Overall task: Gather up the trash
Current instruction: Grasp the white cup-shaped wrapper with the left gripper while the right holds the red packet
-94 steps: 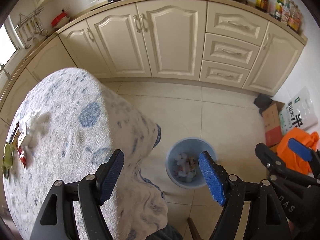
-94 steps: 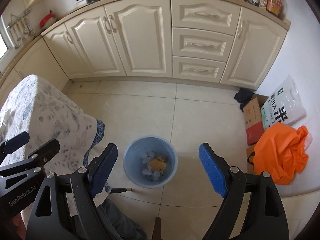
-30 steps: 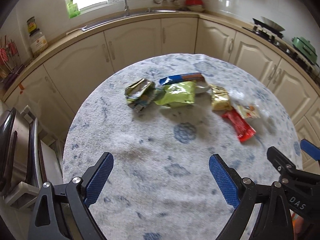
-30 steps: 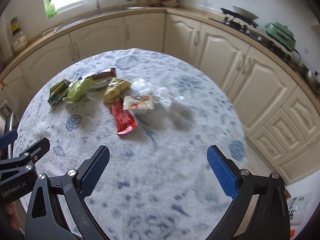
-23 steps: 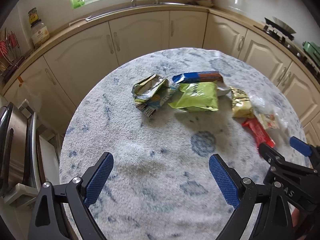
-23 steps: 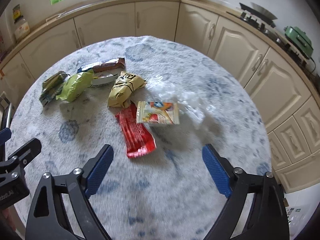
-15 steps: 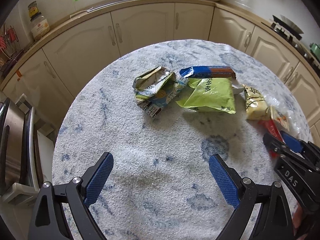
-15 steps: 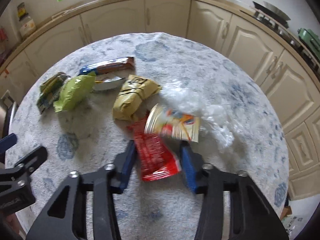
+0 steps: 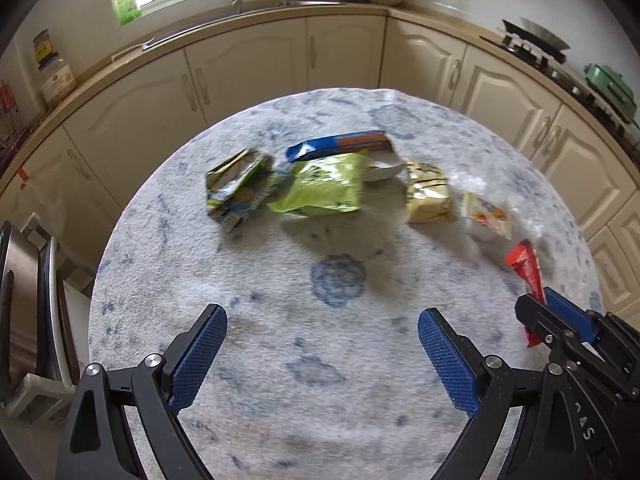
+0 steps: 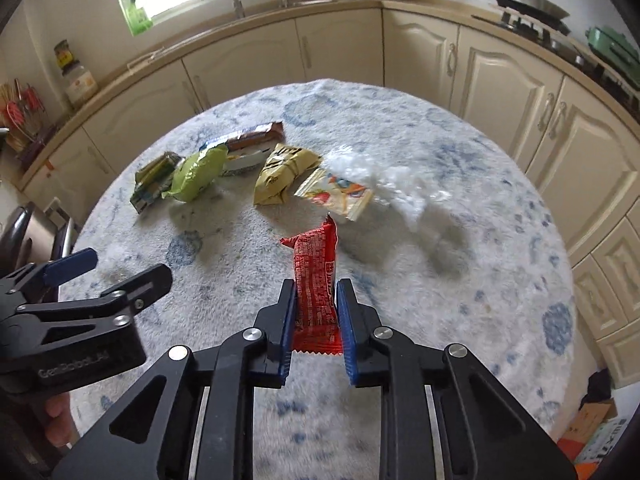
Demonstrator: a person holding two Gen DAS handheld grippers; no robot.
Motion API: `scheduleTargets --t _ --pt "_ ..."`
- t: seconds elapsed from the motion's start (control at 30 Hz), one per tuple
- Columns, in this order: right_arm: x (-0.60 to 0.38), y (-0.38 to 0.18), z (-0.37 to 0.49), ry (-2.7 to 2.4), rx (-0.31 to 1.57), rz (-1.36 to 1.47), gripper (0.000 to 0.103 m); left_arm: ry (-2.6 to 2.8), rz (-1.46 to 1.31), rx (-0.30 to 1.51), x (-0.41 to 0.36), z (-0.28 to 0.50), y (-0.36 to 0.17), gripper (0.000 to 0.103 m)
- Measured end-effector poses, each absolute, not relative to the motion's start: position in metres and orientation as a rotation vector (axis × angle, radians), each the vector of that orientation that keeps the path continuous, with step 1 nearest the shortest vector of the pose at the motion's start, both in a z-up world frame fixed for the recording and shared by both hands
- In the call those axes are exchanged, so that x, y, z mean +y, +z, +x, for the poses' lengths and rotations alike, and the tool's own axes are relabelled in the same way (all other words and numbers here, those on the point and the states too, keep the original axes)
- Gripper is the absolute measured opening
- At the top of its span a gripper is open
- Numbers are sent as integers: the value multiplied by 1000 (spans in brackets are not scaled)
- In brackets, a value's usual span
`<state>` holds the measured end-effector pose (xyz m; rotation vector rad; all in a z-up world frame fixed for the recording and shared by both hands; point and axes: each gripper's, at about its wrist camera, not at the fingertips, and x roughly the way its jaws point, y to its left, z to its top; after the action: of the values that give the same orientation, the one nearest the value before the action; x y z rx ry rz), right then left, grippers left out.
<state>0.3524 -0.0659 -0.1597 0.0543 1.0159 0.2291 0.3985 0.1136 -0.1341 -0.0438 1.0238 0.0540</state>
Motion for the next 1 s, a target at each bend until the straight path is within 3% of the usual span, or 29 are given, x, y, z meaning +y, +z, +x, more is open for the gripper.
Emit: scheduleTargets --t 0.3,0.63,0.9,0.97,1.0 --pt "-133 -138 346 92 942 128 20 -20 -58 1041 60 413 -121 94" --pt "-190 -154 373 3 959 204 20 49 -125 1066 14 470 -134 94" --pt "-200 -170 392 -2 983 193 20 116 -179 1124 18 507 -169 90" --pt "-200 -174 393 3 990 189 20 65 -211 1179 25 506 -178 79" --pt "-200 -175 393 6 993 190 20 43 -191 1173 27 503 -179 79"
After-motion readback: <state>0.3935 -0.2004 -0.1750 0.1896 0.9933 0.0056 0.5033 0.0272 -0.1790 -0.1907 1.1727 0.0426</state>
